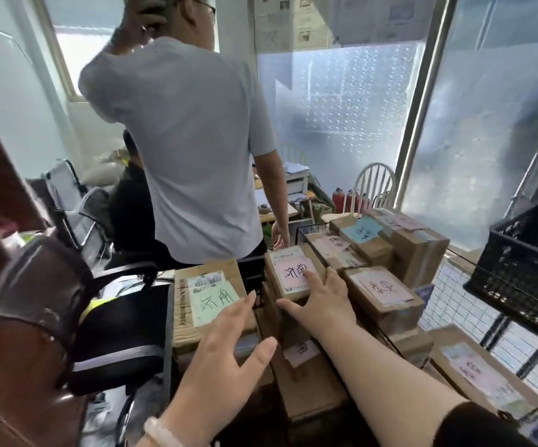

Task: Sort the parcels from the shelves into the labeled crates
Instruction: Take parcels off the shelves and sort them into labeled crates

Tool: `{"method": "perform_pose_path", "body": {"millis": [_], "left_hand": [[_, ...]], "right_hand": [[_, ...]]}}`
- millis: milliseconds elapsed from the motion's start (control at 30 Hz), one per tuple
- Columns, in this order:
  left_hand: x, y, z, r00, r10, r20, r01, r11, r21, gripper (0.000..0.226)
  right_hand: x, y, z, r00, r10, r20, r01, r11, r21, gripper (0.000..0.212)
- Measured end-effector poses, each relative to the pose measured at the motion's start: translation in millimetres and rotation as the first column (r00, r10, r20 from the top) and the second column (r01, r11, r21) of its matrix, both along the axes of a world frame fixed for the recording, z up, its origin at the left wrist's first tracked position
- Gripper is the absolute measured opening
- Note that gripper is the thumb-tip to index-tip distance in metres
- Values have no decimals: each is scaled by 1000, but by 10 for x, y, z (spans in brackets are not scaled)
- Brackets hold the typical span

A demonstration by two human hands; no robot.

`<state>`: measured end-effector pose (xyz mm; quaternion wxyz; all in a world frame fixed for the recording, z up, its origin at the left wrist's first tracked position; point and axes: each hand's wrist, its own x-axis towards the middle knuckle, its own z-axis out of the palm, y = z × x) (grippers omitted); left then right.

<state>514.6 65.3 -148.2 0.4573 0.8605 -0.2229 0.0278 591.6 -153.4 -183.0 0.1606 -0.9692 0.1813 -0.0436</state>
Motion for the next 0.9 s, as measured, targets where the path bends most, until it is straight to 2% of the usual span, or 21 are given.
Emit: {"method": "perform_pose_path", "body": {"millis": [67,100,200,300,433,533,600,700,900], "left_hand": [[59,11,18,999,-5,50,4,1000,9,65],[87,15,21,997,-7,81,5,1000,16,62],[151,-17,23,982,-35,188,15,994,106,63],[189,-143,8,965,-76,251,11,968,251,67],[107,-523,-2,930,-161,330,40,939,343,68],[-102,-975,-9,879,-277,388,100,903,419,68],[-310,-1339,8,831,-364,421,148,874,464,69],[-734,-1933,62,753,-491,439,242,826,510,70],[-2083,-3000,61,525,-738,424,465,666,584,73]], "right_hand": [[140,6,-61,991,36,-132,-60,982,-181,105],[183,4,-69,982,52,-182,-91,972,-216,107],[174,-60,2,967,128,-221,-166,973,-162,112],[-134,-216,141,980,176,-88,-185,977,-110,103],[-955,-545,249,981,158,113,-145,983,-110,91],[-1730,-840,264,978,95,187,-72,989,-127,83],[-2252,-1066,285,984,28,175,-4,991,-132,82],[-3053,-1403,325,986,-113,122,125,988,-89,92],[-4847,-1902,361,902,-422,91,431,884,-180,91]]}}
